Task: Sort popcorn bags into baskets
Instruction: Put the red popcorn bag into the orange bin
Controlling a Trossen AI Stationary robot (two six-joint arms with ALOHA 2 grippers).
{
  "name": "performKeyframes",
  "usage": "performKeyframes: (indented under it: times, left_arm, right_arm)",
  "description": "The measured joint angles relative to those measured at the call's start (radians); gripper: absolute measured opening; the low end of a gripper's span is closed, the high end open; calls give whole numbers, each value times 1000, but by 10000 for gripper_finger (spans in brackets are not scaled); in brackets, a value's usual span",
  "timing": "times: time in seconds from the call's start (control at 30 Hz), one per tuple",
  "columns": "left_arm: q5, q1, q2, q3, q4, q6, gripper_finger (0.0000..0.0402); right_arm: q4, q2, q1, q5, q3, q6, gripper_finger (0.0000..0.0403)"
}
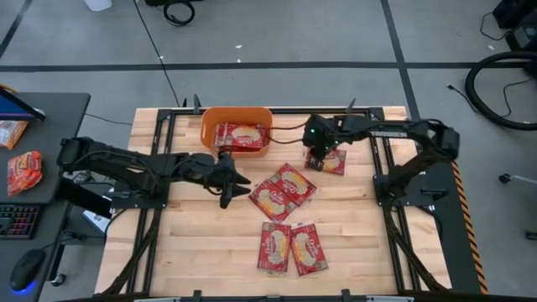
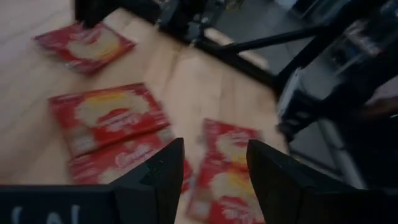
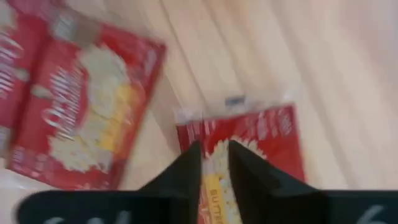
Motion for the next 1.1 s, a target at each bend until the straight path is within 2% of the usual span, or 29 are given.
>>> performKeyframes:
  times: [0.2, 0.3, 0.5, 0.7, 0.9, 1.0, 1.1]
  left_arm:
    - [51, -1, -3, 0, 48, -155, 175]
    - [110, -1, -4, 0, 65, -231, 174]
    - [189, -31, -4, 0, 74, -303, 174]
    - [194, -45, -4, 0, 77, -313, 174]
    - [190, -26, -4, 0, 111, -324, 174]
    - [188, -10, -4, 0, 124, -326, 174]
    - [203, 10, -4, 0, 146, -323, 174]
  right_arm:
    - [42, 172, -58, -17, 31, -73, 188]
    - [50, 242, -93, 37, 70, -98, 229]
    - [71, 307, -164, 42, 149, -103, 266]
    - [72, 337, -221, -25, 160, -105, 251]
    - [84, 359, -208, -22, 121, -181, 218]
    - [103, 360, -210, -27, 113, -185, 187]
    - [117, 360, -213, -23, 110, -196, 138]
